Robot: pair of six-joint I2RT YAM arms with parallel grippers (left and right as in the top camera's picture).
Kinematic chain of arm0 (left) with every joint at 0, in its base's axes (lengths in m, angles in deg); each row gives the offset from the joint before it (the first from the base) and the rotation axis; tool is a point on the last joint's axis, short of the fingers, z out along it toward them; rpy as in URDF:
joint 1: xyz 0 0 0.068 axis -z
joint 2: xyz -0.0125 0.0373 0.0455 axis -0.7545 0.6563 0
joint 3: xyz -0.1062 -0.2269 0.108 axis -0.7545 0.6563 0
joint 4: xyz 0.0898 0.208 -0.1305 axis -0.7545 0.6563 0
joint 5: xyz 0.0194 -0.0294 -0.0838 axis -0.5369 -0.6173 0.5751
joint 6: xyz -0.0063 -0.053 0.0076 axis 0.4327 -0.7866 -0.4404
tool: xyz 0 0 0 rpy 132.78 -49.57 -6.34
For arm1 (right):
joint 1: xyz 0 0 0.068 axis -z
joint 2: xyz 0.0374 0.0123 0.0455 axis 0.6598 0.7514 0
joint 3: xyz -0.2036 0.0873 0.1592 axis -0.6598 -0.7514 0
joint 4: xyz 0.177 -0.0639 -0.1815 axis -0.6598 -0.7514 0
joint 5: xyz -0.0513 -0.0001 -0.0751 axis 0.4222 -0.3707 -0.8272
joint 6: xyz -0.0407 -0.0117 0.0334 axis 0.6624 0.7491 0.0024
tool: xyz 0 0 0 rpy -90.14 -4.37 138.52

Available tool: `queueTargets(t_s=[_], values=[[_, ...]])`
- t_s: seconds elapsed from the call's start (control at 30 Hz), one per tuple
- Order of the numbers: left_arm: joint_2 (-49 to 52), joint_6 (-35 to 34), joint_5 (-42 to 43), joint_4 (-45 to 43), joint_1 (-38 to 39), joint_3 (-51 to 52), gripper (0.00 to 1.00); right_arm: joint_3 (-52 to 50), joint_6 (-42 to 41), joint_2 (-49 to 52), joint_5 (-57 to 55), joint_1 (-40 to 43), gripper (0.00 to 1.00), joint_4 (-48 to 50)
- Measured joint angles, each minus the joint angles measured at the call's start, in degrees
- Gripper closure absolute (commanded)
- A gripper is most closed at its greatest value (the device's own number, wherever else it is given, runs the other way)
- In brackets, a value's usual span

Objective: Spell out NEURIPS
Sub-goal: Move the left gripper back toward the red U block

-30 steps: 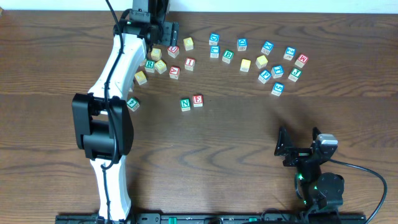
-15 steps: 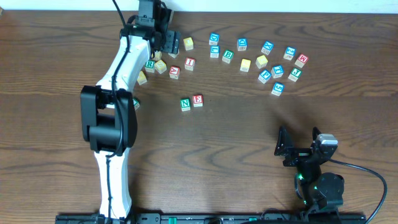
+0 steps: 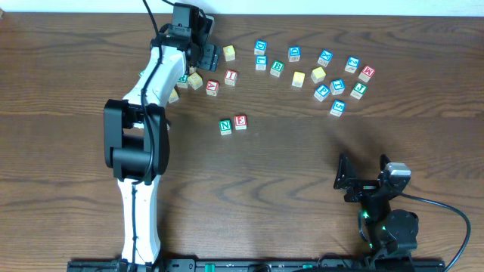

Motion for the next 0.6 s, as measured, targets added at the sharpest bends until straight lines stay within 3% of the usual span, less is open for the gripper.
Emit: queueTargets(t_s=[0.6], values=[[2.7,1.9,0.0,-4.0,0.0,0.0,0.24,0.0,0.0,0.0,0.0,0.0,0.01,0.0]])
